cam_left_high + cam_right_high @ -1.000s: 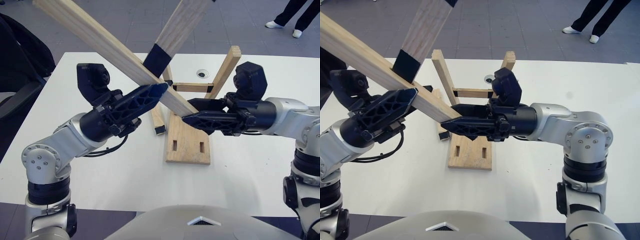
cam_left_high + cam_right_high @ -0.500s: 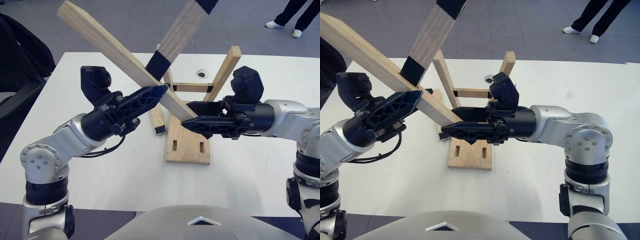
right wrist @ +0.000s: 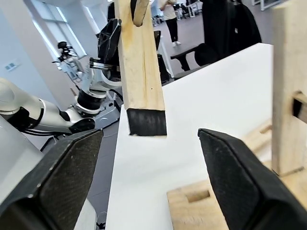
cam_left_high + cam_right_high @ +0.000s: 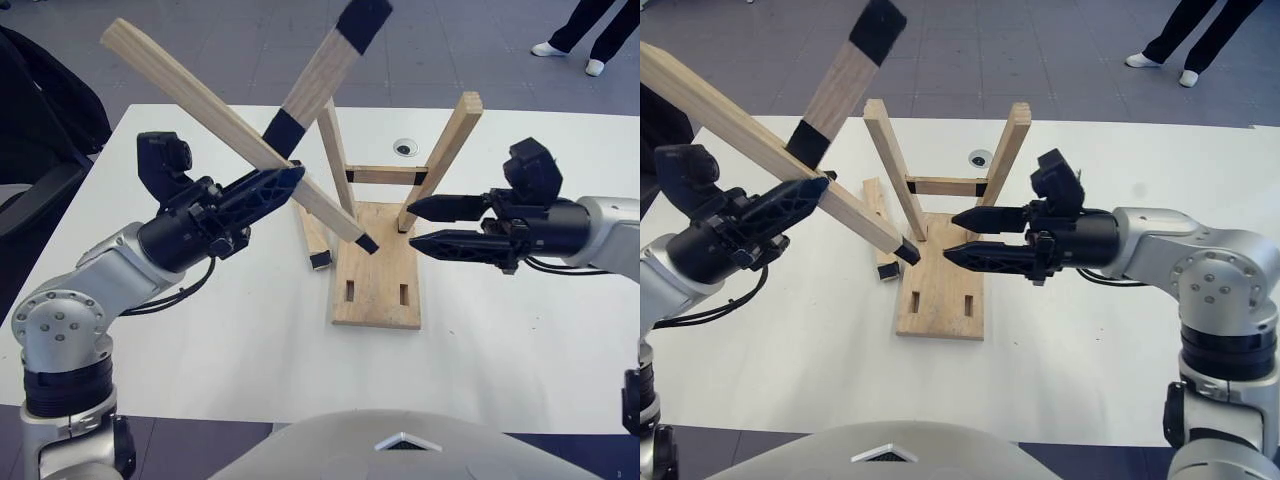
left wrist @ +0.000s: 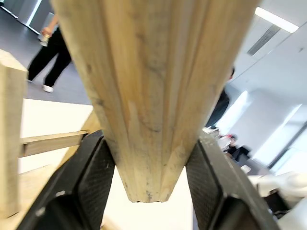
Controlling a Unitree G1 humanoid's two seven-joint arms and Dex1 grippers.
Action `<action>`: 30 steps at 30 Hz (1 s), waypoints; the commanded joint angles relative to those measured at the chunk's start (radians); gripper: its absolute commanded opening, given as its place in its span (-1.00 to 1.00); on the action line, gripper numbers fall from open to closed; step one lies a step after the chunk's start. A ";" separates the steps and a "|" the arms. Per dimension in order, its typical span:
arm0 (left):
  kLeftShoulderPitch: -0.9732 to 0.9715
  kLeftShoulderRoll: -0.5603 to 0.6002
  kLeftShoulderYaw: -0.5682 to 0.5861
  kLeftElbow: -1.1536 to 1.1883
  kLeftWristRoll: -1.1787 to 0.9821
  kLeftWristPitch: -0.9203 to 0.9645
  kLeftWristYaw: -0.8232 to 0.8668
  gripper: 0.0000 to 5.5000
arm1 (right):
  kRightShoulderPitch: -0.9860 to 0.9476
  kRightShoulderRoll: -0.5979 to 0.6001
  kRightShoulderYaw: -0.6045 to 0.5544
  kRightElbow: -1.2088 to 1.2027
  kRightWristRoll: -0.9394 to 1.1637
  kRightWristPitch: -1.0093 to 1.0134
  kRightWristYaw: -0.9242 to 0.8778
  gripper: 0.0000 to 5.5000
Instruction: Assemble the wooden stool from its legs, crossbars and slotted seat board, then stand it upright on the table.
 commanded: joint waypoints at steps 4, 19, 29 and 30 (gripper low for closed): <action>0.031 0.016 -0.215 -0.019 0.562 -0.205 -0.256 -0.25 | 0.128 -0.054 0.277 -0.042 -0.558 -0.300 -0.034 0.33; -0.056 -0.060 -0.381 0.127 0.892 -0.388 -0.537 -0.25 | 0.117 -0.050 0.612 0.002 -1.242 -0.668 -0.053 0.33; -0.052 -0.077 -0.405 0.133 0.960 -0.420 -0.591 -0.25 | 0.065 -0.115 0.676 0.165 -1.565 -1.114 0.021 0.33; -0.050 -0.085 -0.408 0.132 0.959 -0.421 -0.593 -0.25 | 0.059 -0.111 0.671 0.184 -1.576 -1.145 0.019 0.33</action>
